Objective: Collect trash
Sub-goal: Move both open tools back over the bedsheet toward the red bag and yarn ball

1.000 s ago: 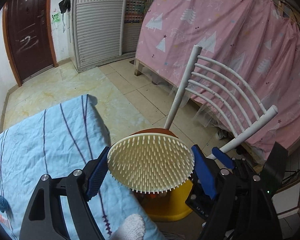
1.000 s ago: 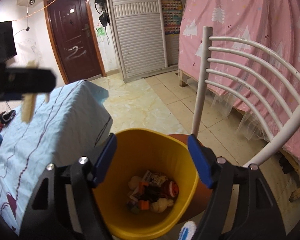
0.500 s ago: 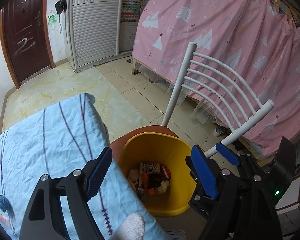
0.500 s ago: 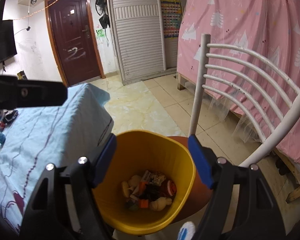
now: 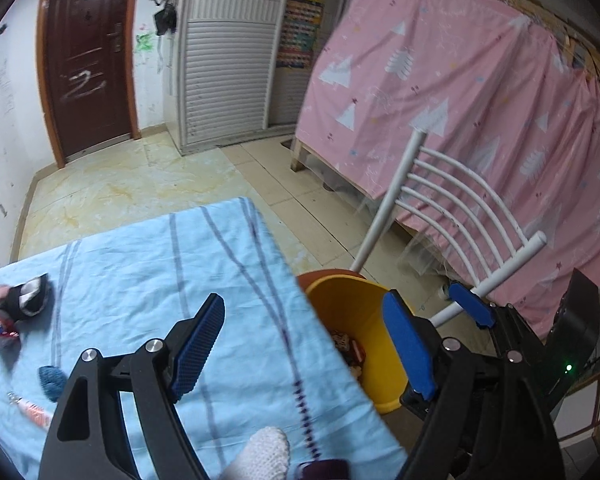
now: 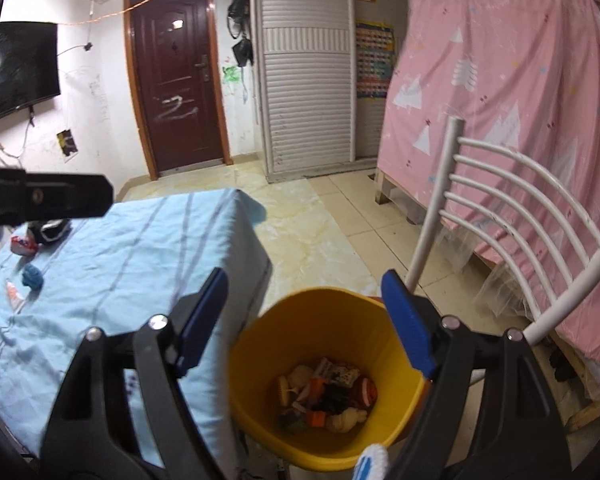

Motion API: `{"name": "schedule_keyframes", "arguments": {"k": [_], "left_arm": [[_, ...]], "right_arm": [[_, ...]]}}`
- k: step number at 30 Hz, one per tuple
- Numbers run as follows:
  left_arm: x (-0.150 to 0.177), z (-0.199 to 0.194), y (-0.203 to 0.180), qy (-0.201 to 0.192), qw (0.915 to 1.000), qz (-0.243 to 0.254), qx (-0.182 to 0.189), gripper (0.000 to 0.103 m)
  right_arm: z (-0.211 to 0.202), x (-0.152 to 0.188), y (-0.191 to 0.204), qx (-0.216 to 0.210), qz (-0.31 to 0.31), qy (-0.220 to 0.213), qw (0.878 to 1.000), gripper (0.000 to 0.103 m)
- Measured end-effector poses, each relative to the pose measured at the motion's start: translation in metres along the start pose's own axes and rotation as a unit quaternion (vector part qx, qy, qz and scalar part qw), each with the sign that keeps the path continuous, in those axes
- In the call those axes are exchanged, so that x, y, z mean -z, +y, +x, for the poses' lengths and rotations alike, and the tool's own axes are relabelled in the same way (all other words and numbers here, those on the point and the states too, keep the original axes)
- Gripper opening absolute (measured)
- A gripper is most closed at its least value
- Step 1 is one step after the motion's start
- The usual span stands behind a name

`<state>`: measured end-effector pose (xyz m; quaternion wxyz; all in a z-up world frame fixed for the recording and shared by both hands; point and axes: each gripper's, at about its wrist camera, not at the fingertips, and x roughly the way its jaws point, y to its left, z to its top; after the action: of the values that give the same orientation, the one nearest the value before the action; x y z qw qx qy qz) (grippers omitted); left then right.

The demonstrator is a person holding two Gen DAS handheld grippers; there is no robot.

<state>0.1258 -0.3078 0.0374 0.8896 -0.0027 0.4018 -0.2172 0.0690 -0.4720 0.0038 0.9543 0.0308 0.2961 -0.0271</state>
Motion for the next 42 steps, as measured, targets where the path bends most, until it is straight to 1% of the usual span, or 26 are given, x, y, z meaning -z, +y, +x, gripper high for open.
{"name": "schedule_keyframes", "arguments": {"k": [9, 20, 27, 33, 35, 39, 42], "left_arm": [[0.005, -0.038, 0.060, -0.023, 0.9988, -0.034, -0.024, 0.072], [0.015, -0.071, 0.146, -0.040, 0.9937, -0.085, -0.060, 0.073], [0.023, -0.079, 0.190, -0.041, 0.9899, -0.110, -0.079, 0.073], [0.030, -0.082, 0.235, -0.037, 0.9840, -0.140, -0.103, 0.073], [0.034, -0.081, 0.251, -0.032, 0.9814, -0.154, -0.110, 0.073], [0.040, -0.075, 0.276, -0.019, 0.9779, -0.169, -0.121, 0.073], [0.044, -0.068, 0.288, -0.007, 0.9769, -0.169, -0.131, 0.073]], "right_arm": [[-0.007, -0.012, 0.061, -0.024, -0.046, -0.003, 0.999, 0.076], [-0.006, -0.021, 0.139, -0.063, -0.094, 0.002, 0.994, 0.076], [0.002, -0.022, 0.183, -0.094, -0.118, 0.017, 0.988, 0.076], [0.010, -0.023, 0.218, -0.120, -0.138, 0.031, 0.983, 0.076], [0.015, -0.024, 0.229, -0.134, -0.140, 0.039, 0.980, 0.076], [0.020, -0.021, 0.250, -0.149, -0.152, 0.052, 0.976, 0.076], [0.025, -0.018, 0.264, -0.156, -0.163, 0.061, 0.972, 0.076]]}}
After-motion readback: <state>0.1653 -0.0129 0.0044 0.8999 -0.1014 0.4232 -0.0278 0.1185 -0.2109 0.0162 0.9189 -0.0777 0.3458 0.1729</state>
